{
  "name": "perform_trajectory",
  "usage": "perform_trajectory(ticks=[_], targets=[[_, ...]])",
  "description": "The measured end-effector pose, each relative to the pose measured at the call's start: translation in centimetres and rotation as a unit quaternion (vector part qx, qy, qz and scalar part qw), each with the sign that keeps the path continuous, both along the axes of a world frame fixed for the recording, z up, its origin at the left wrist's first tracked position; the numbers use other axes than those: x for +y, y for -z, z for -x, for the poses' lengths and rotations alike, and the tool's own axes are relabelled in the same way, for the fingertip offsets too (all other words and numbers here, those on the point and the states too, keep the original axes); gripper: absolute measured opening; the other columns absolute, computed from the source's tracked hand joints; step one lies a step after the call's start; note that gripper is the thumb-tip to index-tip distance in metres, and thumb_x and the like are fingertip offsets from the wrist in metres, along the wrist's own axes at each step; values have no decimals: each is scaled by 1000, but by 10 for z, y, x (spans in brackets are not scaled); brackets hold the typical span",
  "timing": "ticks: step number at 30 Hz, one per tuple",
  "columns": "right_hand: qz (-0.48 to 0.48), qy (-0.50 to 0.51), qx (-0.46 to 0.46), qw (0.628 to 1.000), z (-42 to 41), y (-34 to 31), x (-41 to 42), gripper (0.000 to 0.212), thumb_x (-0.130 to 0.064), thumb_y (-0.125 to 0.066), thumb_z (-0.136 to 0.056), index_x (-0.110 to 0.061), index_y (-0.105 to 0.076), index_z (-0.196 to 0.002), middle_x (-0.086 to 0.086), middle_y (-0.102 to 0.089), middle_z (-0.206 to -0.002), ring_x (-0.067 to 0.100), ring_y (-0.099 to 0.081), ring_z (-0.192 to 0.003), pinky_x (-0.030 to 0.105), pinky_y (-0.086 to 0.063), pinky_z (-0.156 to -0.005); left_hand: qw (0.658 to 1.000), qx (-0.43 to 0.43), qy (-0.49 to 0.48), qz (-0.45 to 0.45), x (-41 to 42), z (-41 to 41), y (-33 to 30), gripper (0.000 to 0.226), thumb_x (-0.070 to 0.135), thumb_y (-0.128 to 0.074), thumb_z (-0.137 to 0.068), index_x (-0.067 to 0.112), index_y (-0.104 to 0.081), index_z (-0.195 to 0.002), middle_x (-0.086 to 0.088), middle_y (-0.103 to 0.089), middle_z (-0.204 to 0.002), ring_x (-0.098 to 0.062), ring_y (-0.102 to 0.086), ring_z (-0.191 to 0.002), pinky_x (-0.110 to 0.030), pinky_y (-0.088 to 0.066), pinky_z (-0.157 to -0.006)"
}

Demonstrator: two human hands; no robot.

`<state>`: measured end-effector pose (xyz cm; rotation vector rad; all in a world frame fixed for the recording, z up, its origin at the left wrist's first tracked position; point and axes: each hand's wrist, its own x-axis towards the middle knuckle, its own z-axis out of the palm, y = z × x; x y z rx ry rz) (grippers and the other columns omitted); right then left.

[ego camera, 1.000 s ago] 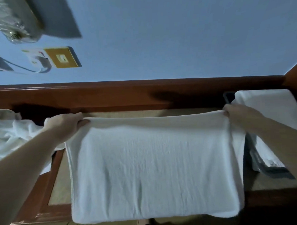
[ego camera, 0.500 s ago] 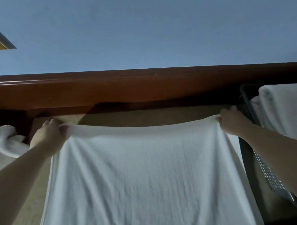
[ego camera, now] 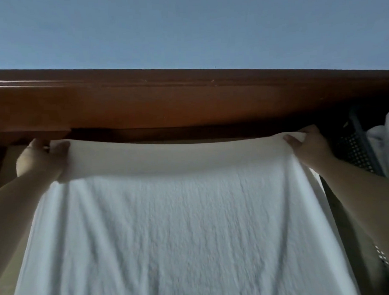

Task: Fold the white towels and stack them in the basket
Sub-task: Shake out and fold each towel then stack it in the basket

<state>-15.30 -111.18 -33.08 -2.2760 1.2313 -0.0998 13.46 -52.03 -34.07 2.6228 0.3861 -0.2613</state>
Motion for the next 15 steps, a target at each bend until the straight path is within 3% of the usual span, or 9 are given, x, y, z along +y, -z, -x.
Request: perform_trajectory(ticks=[2,4,7,11,15], targets=[[-28,38,-35,998,4,-3,2,59,-43,-82,-88,-7,-57,-127,15,-69,-118,34,-66,-107,45,-56,-94,1000,7,-12,23,-6,8,-11,56,68,-66,-88,18,-66,-113,-11,-68,-97,-39,-69,-87,-52,-59,-82],[-45,59,-57,996,11,0,4,58,-47,-84,-84,-9,-64,-123,9,-72,-113,29,-69,-104,46,-58,-95,998,22,-34,50,3,11,-8,65,76,-70,-78,21,-70,-114,-8,-72,-96,-37,-72,-84,-53,-62,-78],[-81,76,-89,990,23,1,8,30,-30,-77,-90,-9,-73,-110,7,-74,-100,30,-71,-99,41,-58,-91,995,37,-54,78,34,3,14,67,72,-72,-71,25,-72,-118,-10,-74,-106,-35,-72,-90,-58,-62,-82],[-128,122,-133,975,23,-4,10,21,-24,-71,-97,-8,-73,-110,14,-74,-109,33,-71,-101,43,-58,-88,998,20,-39,52,25,7,3,58,65,-60,-82,27,-68,-125,-11,-73,-115,-39,-71,-94,-58,-61,-84],[-101,127,-125,979,12,3,6,25,-28,-71,-97,-11,-71,-115,10,-71,-109,29,-70,-101,36,-56,-86,996,0,-73,49,-5,15,-13,53,61,-56,-87,29,-62,-129,-9,-69,-129,-39,-67,-114,-54,-57,-97]])
